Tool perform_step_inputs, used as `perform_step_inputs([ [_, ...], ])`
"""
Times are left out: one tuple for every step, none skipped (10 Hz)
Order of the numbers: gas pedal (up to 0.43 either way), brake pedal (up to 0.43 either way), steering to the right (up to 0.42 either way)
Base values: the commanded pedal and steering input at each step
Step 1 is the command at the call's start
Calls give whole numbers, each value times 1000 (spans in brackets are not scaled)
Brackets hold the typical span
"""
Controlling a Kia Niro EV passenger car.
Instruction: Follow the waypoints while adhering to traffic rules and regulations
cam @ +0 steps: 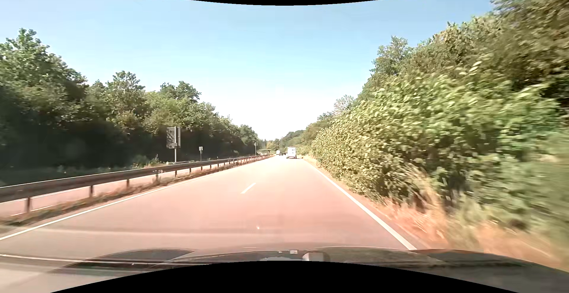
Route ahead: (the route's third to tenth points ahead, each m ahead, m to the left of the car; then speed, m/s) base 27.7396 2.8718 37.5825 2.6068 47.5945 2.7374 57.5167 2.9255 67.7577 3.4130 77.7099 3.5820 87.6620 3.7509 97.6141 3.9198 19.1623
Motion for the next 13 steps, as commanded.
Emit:
perform_step_inputs([
  [228, 0, -1],
  [228, 0, -1],
  [228, 0, -1],
  [228, 0, -1],
  [228, 0, -1],
  [228, 0, -1],
  [228, 0, -1],
  [228, 0, -1],
  [228, 0, -1],
  [228, 0, -1],
  [228, 0, -2],
  [228, 0, -2],
  [228, 0, -1],
])
